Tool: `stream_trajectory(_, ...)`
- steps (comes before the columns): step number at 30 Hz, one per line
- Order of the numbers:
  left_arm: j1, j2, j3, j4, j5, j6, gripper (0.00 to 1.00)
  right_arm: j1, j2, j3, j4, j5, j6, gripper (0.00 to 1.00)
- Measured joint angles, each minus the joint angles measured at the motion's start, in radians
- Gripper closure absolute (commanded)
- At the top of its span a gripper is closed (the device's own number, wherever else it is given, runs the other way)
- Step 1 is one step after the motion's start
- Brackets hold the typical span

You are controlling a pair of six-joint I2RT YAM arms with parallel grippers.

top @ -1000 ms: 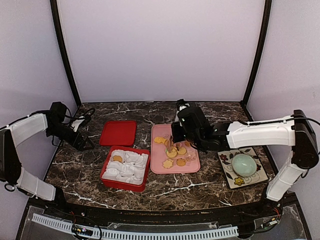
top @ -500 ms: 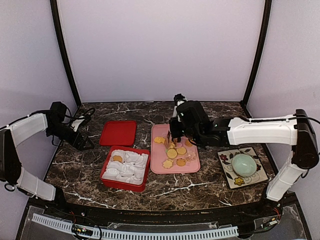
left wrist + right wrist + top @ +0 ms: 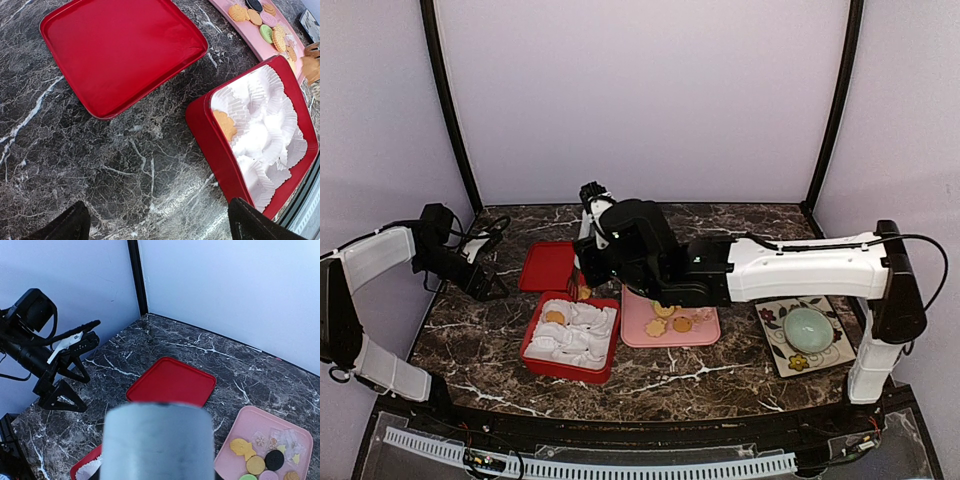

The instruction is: Pack the cookies

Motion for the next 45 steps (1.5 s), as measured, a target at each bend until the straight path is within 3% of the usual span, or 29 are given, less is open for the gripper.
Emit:
stream_trajectory(13, 0.000, 0.000, 0.000, -0.005, 0.000, 0.000, 0.01, 0.005, 0.232, 0.118, -0.039, -0.053, -0.022, 0.80)
stream_trajectory(28, 0.000, 0.000, 0.000, -0.005, 0.000, 0.001, 0.01, -0.010, 0.244, 0.158, -0.035, -0.069, -0.023, 0.73)
stream_trajectory(36, 0.000, 0.000, 0.000, -0.005, -0.001, 0.001, 0.01, -0.011, 0.244, 0.138, -0.030, -0.069, -0.021, 0.62)
stream_trajectory(45, 0.000, -0.002, 0.000, -0.005, -0.002, 0.001, 0.01, -0.015, 0.244, 0.131, -0.030, -0.069, -0.021, 0.58)
